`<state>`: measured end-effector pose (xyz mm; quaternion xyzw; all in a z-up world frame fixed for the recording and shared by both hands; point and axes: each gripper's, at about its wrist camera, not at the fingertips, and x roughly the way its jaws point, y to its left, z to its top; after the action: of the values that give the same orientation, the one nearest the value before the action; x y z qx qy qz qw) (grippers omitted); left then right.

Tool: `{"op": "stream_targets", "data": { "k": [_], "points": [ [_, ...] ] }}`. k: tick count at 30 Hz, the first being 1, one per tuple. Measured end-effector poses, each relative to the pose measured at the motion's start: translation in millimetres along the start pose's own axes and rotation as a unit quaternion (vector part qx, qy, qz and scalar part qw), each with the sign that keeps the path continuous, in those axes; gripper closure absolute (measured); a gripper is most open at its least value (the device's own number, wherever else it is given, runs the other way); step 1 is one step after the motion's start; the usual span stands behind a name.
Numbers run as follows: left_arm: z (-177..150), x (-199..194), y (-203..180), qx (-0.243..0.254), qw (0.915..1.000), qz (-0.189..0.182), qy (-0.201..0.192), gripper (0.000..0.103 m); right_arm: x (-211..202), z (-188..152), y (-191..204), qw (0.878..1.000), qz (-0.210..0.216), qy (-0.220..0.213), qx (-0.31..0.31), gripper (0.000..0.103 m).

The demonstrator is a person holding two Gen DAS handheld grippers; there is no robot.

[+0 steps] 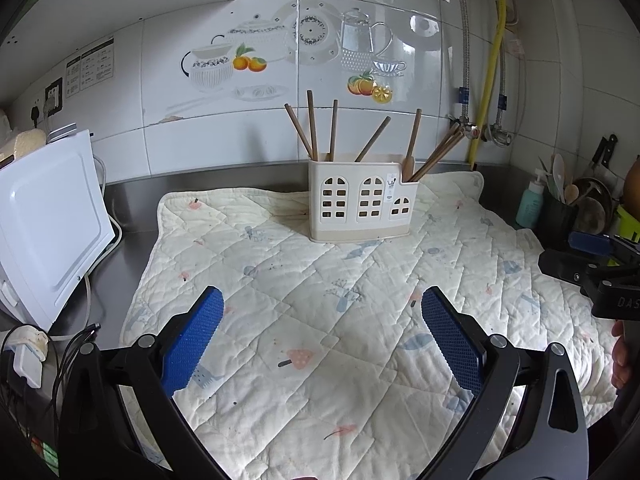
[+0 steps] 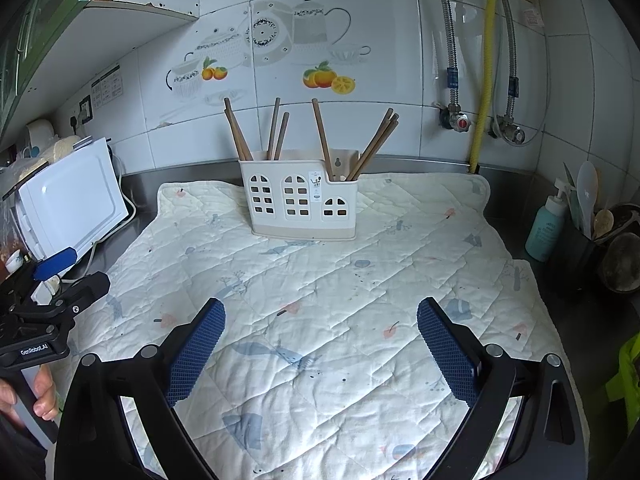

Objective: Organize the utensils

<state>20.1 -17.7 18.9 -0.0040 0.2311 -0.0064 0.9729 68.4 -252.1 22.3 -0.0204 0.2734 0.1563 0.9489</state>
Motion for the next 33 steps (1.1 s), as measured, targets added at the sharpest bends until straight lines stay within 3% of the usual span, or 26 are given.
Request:
{"op": "stream_targets", "data": {
  "k": [33],
  "points": [
    [-2.3,4.0,1.8,-0.002,1.0000,0.001,0.003,0.005,3.8,-1.4,2.9,1.000,0.006,0.005,-0.001,0.009]
  ]
}}
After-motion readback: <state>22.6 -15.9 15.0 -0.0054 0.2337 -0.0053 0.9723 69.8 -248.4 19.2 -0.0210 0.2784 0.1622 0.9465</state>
